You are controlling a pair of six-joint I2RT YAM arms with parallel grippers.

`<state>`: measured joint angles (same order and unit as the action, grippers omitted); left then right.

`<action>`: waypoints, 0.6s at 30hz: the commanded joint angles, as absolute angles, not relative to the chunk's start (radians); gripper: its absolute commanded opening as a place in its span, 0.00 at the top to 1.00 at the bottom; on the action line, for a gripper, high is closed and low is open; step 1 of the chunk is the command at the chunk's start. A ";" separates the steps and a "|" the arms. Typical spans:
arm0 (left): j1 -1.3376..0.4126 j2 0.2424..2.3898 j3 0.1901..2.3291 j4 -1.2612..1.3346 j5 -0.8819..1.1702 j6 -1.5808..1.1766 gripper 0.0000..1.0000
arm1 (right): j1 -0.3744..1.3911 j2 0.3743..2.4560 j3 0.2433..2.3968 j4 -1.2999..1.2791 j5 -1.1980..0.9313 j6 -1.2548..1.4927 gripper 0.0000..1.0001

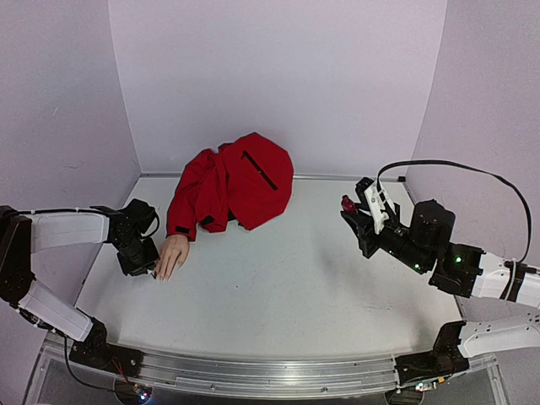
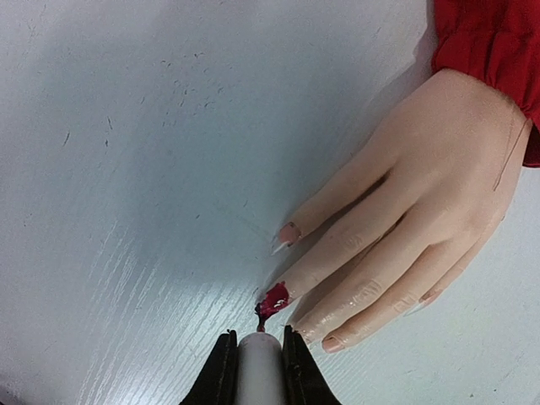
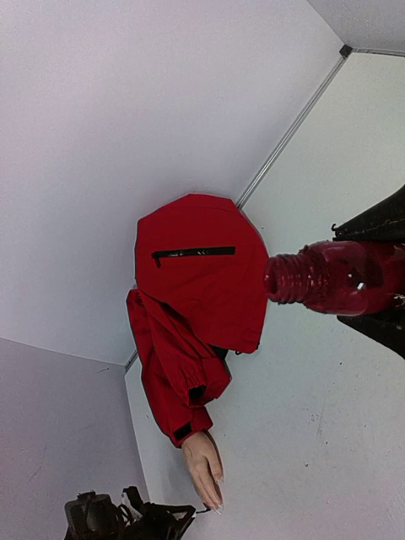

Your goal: Paint the nails

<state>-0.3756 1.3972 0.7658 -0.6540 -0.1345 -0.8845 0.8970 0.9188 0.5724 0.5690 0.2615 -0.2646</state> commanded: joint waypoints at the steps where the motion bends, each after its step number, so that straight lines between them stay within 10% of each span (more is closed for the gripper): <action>1: -0.370 1.381 0.768 -0.664 -0.163 -0.896 1.00 | 0.891 0.911 0.572 0.651 0.259 -0.253 1.00; 18: -0.370 1.360 0.771 -0.675 -0.184 -0.894 1.00 | 0.888 0.919 0.575 0.653 0.251 -0.253 1.00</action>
